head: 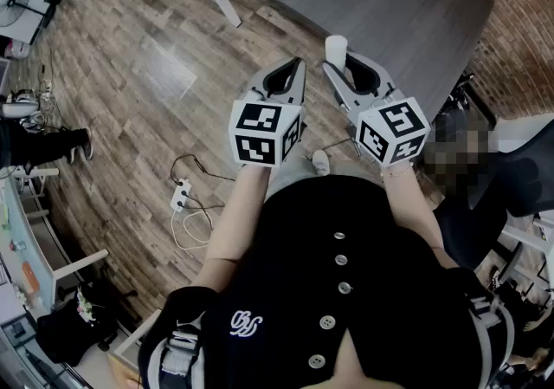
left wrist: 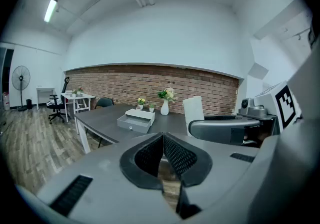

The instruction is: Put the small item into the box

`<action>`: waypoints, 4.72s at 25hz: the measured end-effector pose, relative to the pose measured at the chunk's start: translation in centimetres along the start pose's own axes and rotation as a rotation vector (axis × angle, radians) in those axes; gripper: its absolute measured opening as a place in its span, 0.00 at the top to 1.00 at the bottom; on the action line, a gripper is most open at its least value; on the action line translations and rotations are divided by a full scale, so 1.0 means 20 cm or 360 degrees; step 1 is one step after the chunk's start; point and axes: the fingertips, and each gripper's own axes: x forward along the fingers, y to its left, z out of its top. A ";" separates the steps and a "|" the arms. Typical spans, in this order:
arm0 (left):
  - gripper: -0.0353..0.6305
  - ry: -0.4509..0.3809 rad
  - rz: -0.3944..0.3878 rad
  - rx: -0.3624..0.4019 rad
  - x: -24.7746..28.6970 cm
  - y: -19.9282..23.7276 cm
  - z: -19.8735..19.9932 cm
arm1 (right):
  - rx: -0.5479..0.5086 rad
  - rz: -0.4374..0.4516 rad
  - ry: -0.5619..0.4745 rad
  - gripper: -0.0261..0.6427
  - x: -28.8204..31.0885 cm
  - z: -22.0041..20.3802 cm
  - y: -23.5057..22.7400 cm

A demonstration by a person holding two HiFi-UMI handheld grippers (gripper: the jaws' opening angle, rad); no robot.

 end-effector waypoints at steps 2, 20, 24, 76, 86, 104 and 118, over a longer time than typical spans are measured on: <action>0.93 0.0003 0.0010 -0.0013 -0.02 -0.03 0.00 | -0.0013 0.0018 0.0012 0.77 -0.03 0.00 0.03; 0.93 0.0046 0.0026 -0.0024 -0.02 -0.01 -0.03 | -0.0021 0.0074 0.0072 0.76 0.00 -0.05 0.07; 0.93 0.0024 0.0023 -0.0041 0.00 0.02 -0.01 | 0.0029 0.0101 0.0054 0.76 0.03 -0.05 0.06; 0.93 0.0343 -0.0752 0.0014 1.62 1.56 0.34 | 0.0258 -0.0553 0.0110 0.76 1.91 0.15 -1.08; 0.93 0.0414 -0.0835 -0.0012 1.71 1.49 0.30 | 0.0247 -0.0602 0.0285 0.76 1.84 0.08 -1.18; 0.93 0.0519 -0.0840 -0.0134 1.88 1.39 0.15 | -0.0196 -0.0398 0.1365 0.76 1.94 -0.48 -1.70; 0.93 0.0553 -0.0752 -0.0194 1.91 1.42 0.05 | -0.0327 -0.0351 0.1637 0.74 1.98 -0.73 -1.76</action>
